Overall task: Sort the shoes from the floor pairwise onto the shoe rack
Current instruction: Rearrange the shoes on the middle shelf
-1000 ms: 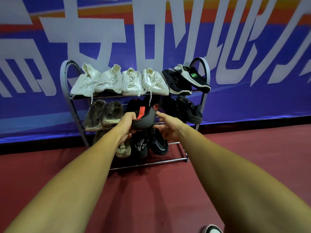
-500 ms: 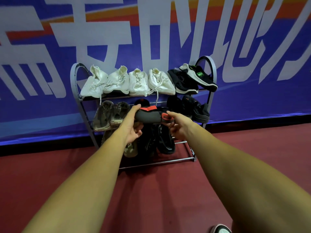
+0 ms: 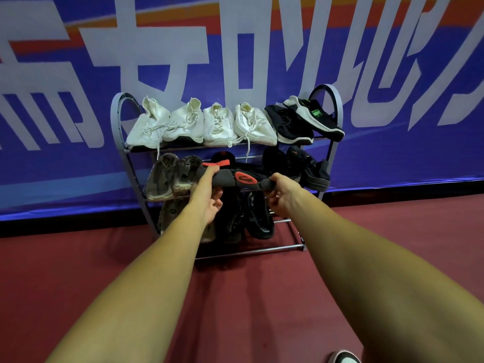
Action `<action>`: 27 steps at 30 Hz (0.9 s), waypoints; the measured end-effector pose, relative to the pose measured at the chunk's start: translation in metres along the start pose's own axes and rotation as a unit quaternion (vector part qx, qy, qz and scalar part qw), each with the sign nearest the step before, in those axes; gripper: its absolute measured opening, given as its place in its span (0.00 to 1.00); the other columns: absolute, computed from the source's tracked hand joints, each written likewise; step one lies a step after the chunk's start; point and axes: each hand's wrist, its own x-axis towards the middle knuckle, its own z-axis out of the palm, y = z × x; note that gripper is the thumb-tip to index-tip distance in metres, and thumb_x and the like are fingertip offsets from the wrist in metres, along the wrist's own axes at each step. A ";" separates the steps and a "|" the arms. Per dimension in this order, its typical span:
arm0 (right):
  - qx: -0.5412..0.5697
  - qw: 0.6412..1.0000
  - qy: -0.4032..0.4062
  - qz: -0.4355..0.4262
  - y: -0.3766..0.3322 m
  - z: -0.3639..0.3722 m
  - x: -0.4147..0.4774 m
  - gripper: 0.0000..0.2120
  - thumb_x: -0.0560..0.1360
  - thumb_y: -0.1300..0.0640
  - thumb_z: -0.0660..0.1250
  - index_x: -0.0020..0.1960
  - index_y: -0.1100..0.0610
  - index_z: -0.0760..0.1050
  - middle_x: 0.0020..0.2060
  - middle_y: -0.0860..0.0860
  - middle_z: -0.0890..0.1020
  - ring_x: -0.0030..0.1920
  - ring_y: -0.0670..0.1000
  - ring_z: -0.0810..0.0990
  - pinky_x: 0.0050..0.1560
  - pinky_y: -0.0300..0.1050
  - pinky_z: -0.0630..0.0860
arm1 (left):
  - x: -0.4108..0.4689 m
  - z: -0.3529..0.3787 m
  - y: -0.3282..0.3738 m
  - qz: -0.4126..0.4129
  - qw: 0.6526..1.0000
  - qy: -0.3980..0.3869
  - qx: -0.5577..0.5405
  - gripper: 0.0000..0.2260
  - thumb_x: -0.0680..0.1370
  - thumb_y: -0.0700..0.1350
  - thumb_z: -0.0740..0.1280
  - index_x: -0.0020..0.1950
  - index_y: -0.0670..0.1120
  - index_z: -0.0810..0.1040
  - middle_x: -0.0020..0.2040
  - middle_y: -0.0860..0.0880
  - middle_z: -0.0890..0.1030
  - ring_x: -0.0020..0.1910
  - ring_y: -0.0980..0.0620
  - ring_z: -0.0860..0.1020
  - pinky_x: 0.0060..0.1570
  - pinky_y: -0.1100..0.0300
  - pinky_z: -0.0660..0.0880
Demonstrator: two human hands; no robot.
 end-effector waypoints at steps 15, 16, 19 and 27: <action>-0.044 0.999 0.022 0.014 0.000 -0.002 -0.011 0.09 0.76 0.49 0.66 0.43 0.54 0.73 0.33 0.50 0.77 0.12 0.44 0.65 0.16 0.29 0.60 | 0.001 0.010 0.000 -0.036 0.999 0.004 0.031 0.20 0.64 0.56 0.75 0.51 0.49 0.78 0.43 0.50 0.80 0.29 0.58 0.73 0.22 0.66 0.62; -0.057 0.998 0.030 0.008 -0.001 -0.004 -0.012 0.08 0.76 0.50 0.66 0.43 0.53 0.72 0.33 0.50 0.77 0.11 0.44 0.65 0.15 0.29 0.60 | 0.002 0.008 0.001 -0.029 0.999 0.013 0.020 0.24 0.63 0.56 0.76 0.54 0.50 0.76 0.43 0.50 0.79 0.28 0.57 0.73 0.21 0.66 0.61; -0.104 0.994 0.025 -0.004 -0.003 -0.008 -0.014 0.06 0.74 0.54 0.64 0.40 0.54 0.71 0.31 0.51 0.77 0.13 0.44 0.62 0.17 0.29 0.59 | 0.003 0.005 0.003 -0.013 1.000 0.016 0.020 0.24 0.64 0.57 0.77 0.55 0.50 0.75 0.43 0.51 0.79 0.29 0.57 0.73 0.20 0.66 0.60; -0.202 0.979 -0.004 0.033 -0.001 -0.016 -0.029 0.04 0.66 0.61 0.64 0.39 0.56 0.68 0.31 0.50 0.74 0.26 0.48 0.69 0.28 0.37 0.64 | 0.002 0.000 0.005 0.002 0.995 -0.046 0.093 0.10 0.74 0.50 0.73 0.50 0.55 0.74 0.48 0.50 0.81 0.45 0.54 0.76 0.32 0.62 0.62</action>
